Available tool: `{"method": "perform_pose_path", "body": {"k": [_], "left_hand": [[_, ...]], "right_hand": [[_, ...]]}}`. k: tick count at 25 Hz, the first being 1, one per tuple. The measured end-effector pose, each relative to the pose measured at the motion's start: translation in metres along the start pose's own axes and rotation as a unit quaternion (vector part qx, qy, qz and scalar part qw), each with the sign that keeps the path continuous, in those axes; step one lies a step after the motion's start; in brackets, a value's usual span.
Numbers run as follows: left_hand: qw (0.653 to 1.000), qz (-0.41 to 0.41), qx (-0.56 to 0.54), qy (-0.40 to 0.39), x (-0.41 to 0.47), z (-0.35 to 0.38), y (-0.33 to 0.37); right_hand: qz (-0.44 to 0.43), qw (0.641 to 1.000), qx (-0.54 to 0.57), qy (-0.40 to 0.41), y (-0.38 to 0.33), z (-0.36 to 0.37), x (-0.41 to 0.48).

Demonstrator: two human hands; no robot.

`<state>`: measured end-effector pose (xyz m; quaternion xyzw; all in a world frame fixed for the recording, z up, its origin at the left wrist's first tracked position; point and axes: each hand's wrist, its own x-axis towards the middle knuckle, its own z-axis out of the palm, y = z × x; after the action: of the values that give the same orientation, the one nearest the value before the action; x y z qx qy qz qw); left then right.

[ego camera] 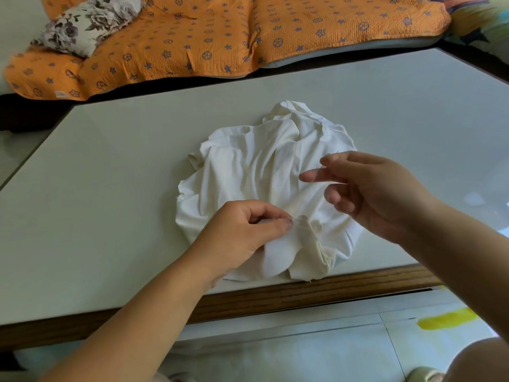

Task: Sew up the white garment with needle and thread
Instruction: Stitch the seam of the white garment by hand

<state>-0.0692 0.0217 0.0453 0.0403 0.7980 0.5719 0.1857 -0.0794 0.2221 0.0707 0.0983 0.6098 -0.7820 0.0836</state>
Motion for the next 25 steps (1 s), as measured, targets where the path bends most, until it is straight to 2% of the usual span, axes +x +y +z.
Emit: {"method": "perform_pose_path", "body": {"k": [3, 5, 9, 12, 15, 20, 22, 25], "left_hand": [[1.000, -0.010, -0.024, -0.014, 0.000, -0.001, 0.000], [0.999, -0.013, -0.023, -0.020, 0.000, -0.001, 0.001], [0.999, -0.023, -0.013, -0.028, -0.002, -0.003, 0.001], [0.999, -0.025, -0.002, -0.029, -0.002, -0.005, 0.002], [0.999, -0.029, 0.002, -0.033, -0.002, -0.007, 0.003], [0.999, -0.033, 0.018, -0.031, -0.002, -0.010, 0.004], [0.999, -0.030, 0.015, -0.028, -0.002, -0.010, 0.004], [0.999, -0.023, 0.011, -0.020, -0.002, -0.012, 0.003]], "right_hand": [[0.019, 0.992, 0.124, -0.008, -0.003, -0.004, 0.007], [-0.018, 0.992, 0.125, 0.009, -0.002, -0.006, 0.013], [-0.117, 0.990, -0.012, 0.079, -0.003, -0.010, 0.019], [-0.190, 0.965, -0.135, 0.122, -0.001, -0.013, 0.022], [-0.230, 0.938, -0.212, 0.146, 0.002, -0.016, 0.025], [-0.264, 0.908, -0.269, 0.185, -0.001, -0.024, 0.031], [-0.257, 0.906, -0.279, 0.188, -0.002, -0.024, 0.030], [-0.205, 0.924, -0.302, 0.118, 0.004, -0.015, 0.019]]}}
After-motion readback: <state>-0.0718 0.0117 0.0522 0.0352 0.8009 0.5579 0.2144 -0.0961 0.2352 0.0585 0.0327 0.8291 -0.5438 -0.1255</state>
